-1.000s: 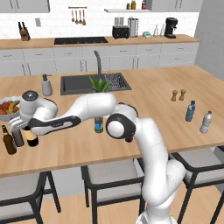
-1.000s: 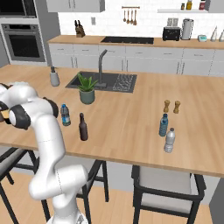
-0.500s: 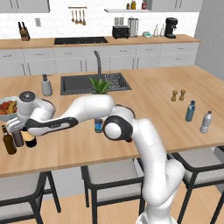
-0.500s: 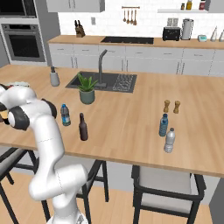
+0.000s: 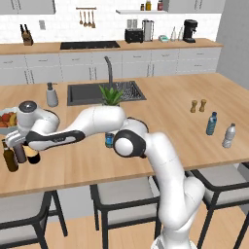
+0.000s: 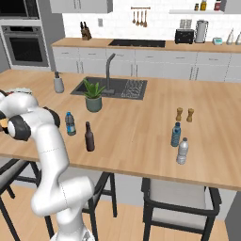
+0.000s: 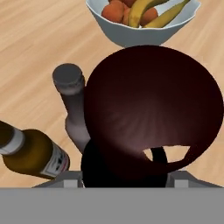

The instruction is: Move the plastic bottles in the middle to the plastics group, and the glass bottles in the middle to the glass group.

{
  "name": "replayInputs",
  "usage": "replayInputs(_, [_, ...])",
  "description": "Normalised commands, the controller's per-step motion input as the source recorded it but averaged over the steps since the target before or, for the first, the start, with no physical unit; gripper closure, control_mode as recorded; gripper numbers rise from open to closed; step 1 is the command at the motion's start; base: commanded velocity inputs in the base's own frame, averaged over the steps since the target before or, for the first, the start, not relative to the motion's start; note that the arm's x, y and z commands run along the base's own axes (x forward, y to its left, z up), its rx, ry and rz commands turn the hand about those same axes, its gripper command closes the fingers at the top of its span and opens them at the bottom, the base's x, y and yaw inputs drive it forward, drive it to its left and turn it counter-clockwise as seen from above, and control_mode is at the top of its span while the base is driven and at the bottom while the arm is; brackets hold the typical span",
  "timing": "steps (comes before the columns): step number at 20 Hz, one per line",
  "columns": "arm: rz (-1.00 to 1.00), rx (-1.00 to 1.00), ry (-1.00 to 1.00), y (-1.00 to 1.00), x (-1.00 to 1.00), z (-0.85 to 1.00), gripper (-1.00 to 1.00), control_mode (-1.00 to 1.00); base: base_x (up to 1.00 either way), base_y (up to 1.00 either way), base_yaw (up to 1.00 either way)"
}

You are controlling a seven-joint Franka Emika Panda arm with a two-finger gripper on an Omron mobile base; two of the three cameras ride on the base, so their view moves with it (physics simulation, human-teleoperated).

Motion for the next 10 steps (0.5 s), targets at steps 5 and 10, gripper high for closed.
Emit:
replayInputs(5, [0.0, 0.0, 0.0, 0.0, 0.0, 0.0, -1.0, -1.0, 0.0, 0.0, 0.0])
replayInputs(10, [0.0, 0.0, 0.0, 0.0, 0.0, 0.0, -1.0, -1.0, 0.0, 0.0, 0.0])
